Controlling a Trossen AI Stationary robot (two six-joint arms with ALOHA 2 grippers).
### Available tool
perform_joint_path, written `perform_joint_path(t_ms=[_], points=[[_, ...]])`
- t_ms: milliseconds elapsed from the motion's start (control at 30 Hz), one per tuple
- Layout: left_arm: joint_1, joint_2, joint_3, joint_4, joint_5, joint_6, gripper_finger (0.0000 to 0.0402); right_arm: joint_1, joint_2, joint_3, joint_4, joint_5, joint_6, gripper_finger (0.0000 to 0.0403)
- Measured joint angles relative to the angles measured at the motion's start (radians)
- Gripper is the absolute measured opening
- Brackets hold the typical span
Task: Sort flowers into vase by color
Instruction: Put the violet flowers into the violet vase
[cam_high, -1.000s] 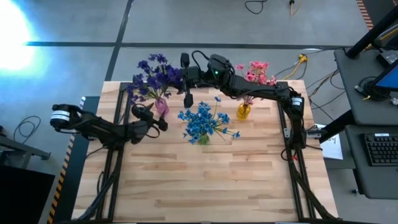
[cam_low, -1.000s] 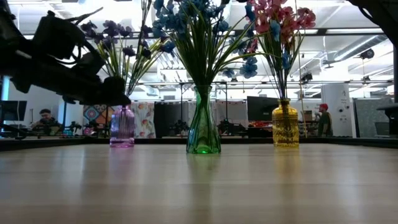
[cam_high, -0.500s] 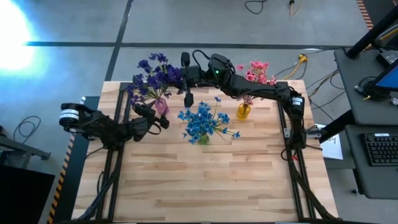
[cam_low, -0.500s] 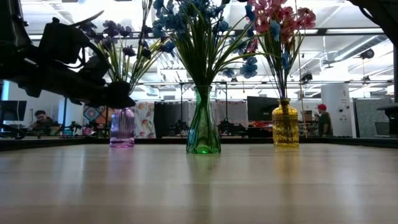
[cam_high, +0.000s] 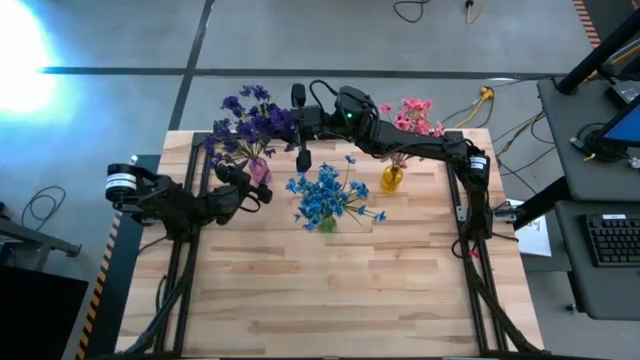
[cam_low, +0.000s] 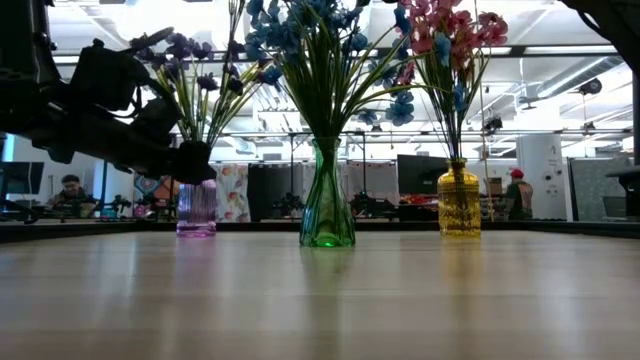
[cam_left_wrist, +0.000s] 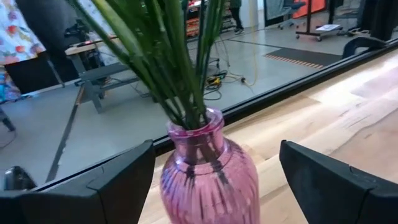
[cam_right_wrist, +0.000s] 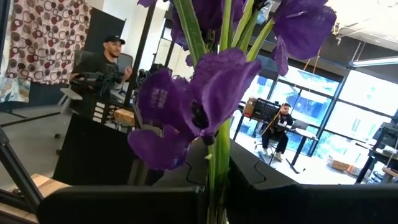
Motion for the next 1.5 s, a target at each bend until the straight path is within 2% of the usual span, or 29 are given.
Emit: perform_joint_path(t_ms=[100, 533, 1033, 1500], points=[[0.015, 0.012, 0.0, 0.025, 0.039, 0.002, 0.0327, 0.0, 0.0, 0.0, 0.0, 0.0, 0.0, 0.0018], [0.028, 0.088, -0.002, 0.094, 0.04, 0.002, 0.0327, 0.0, 0.0, 0.0, 0.0, 0.0, 0.0, 0.0018], [0.03, 0.305, -0.002, 0.352, 0.04, 0.002, 0.0327, 0.0, 0.0, 0.0, 0.0, 0.0, 0.008, 0.0018], [0.036, 0.365, -0.001, 0.376, 0.029, -0.016, 0.0327, 0.0, -0.002, -0.008, 0.0, 0.0, 0.024, 0.0018]])
